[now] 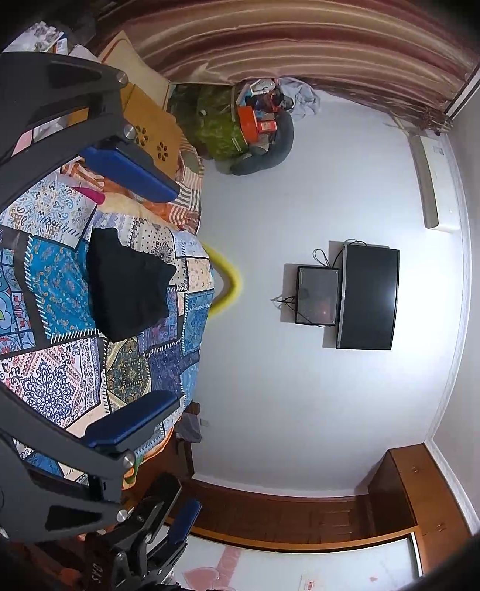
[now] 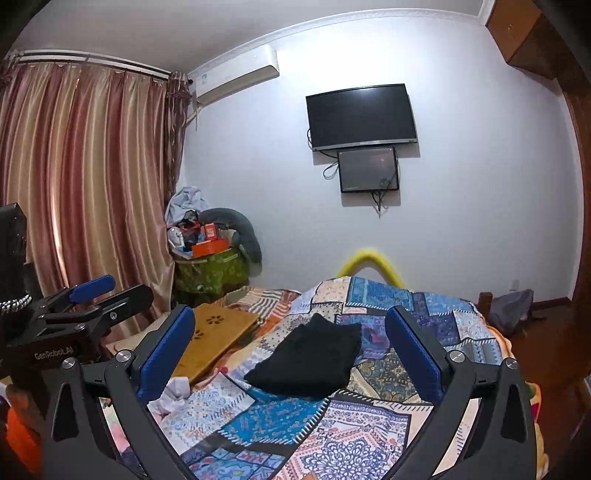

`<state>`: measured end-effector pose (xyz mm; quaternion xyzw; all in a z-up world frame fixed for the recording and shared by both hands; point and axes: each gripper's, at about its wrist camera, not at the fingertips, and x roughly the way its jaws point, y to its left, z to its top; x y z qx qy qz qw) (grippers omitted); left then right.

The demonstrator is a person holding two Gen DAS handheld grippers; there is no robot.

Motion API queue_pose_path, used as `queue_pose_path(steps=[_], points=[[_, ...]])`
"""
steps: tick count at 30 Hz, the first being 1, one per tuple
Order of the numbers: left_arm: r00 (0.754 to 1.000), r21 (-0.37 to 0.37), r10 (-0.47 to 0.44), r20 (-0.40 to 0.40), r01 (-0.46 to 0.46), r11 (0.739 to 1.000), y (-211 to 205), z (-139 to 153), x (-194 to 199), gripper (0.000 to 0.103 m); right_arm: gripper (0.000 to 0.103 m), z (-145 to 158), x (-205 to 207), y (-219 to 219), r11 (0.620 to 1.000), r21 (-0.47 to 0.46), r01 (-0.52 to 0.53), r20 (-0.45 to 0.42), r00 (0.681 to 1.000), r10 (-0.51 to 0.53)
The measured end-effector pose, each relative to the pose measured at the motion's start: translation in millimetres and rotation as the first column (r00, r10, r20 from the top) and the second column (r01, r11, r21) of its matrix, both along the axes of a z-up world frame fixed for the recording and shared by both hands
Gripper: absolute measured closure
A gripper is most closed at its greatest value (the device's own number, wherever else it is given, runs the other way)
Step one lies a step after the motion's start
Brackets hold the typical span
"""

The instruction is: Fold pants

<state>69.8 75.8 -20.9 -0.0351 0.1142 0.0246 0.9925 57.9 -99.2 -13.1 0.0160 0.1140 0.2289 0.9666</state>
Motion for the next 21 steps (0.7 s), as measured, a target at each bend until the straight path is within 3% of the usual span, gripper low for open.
queue_pose_path(steps=[21], points=[[1.0,0.0,-0.003,-0.021,0.003,1.0,-2.7,-2.3,5.5,0.0,0.001,1.9,-0.1,-3.8,1.0,0.008,0.001,-0.016,1.0,-0.001]])
